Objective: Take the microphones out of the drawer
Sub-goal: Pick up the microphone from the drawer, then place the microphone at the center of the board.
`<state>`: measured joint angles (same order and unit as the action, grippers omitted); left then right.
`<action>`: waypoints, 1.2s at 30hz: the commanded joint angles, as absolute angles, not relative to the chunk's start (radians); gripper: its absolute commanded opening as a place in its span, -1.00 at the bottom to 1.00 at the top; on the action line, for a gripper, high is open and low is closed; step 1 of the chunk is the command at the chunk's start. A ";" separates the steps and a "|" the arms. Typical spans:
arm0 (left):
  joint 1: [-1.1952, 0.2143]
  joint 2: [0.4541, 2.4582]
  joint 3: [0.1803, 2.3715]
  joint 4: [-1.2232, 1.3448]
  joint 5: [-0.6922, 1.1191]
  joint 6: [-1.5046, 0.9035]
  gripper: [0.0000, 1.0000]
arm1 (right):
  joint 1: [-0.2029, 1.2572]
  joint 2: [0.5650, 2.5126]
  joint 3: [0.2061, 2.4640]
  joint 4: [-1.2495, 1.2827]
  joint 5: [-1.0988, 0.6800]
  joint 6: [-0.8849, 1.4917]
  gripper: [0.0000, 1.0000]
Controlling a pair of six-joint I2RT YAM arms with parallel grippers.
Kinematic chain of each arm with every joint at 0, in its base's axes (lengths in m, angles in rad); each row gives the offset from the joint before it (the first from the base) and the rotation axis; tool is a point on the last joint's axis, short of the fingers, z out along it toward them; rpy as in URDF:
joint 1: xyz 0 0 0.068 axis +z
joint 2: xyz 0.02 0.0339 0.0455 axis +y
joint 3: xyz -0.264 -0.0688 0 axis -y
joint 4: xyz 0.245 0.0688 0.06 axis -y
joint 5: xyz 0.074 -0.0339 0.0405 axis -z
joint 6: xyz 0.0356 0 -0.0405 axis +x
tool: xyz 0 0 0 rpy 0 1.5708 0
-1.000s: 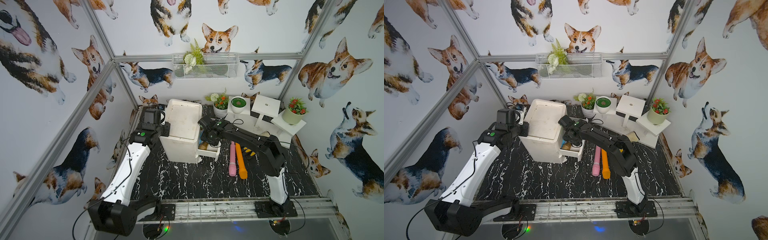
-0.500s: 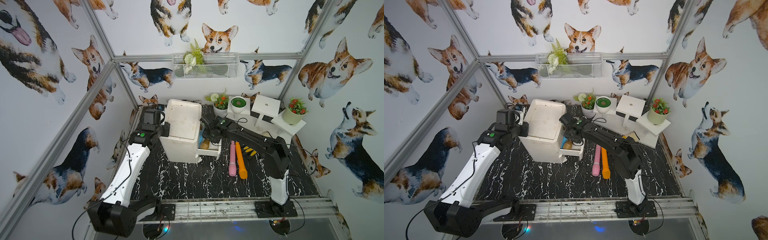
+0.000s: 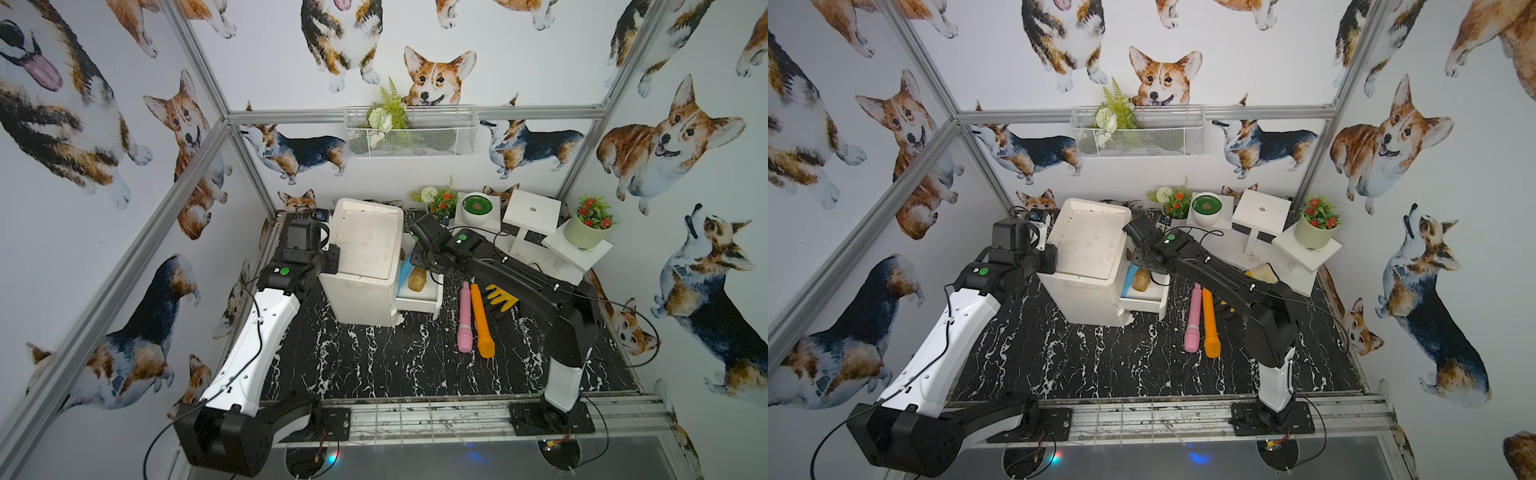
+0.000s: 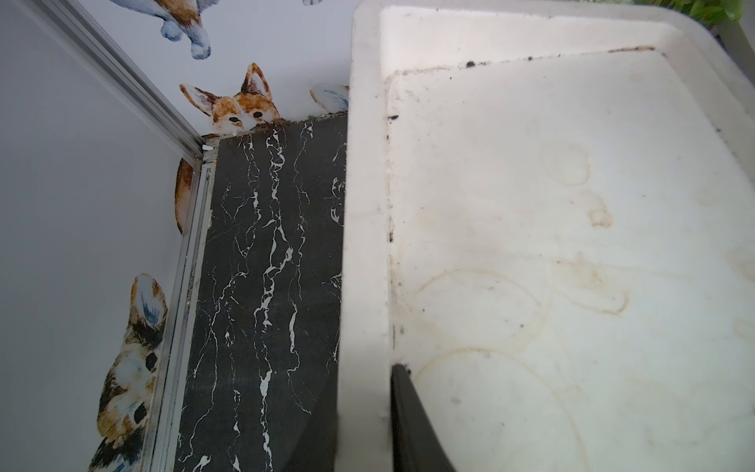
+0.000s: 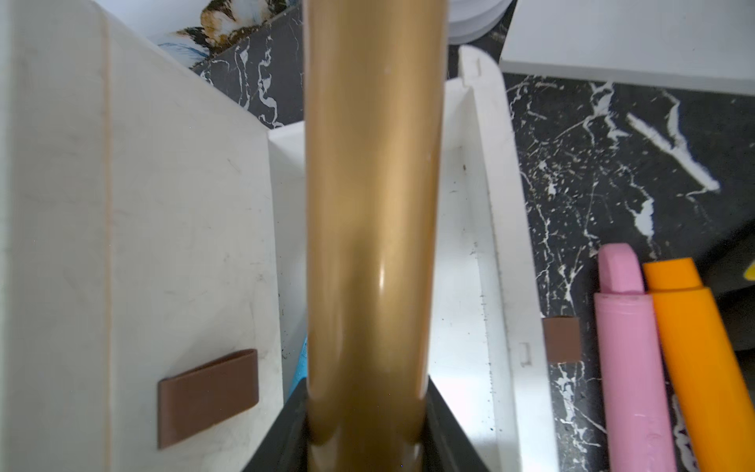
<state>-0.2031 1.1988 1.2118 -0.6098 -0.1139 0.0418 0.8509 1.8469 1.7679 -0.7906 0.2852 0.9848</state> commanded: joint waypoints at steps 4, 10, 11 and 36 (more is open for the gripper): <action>-0.202 1.189 1.195 -0.703 -0.116 0.113 -1.00 | 0.846 1.741 1.736 -0.834 0.353 0.830 -0.66; -0.202 1.179 1.184 -0.696 -0.119 0.109 -1.00 | 0.815 1.576 1.575 -0.833 0.339 0.779 -0.66; -0.202 1.178 1.184 -0.695 -0.122 0.109 -1.00 | 0.801 1.540 1.533 -0.827 0.323 0.776 -0.66; -0.215 1.190 1.167 -0.680 -0.107 0.098 -1.00 | 0.468 1.047 0.863 -0.835 0.094 0.516 -0.68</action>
<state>-0.2092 1.1812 1.1786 -0.5598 -0.1196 0.0433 0.4694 1.0264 0.8845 -0.8516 0.1215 0.5980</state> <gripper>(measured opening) 0.210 0.399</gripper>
